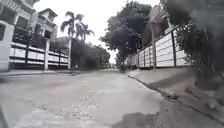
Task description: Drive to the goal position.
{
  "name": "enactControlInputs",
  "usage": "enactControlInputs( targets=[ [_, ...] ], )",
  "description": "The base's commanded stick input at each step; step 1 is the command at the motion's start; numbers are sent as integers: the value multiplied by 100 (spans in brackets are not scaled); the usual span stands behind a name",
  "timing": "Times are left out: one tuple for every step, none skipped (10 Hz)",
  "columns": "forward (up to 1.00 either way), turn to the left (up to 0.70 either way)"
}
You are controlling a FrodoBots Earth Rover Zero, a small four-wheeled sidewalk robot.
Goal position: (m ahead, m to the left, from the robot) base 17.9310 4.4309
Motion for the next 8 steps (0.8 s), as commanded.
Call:
enactControlInputs(
  targets=[
    [70,0],
    [70,0],
    [70,0],
    [70,0],
    [70,0],
    [70,0],
    [70,0],
    [70,0]
  ],
)
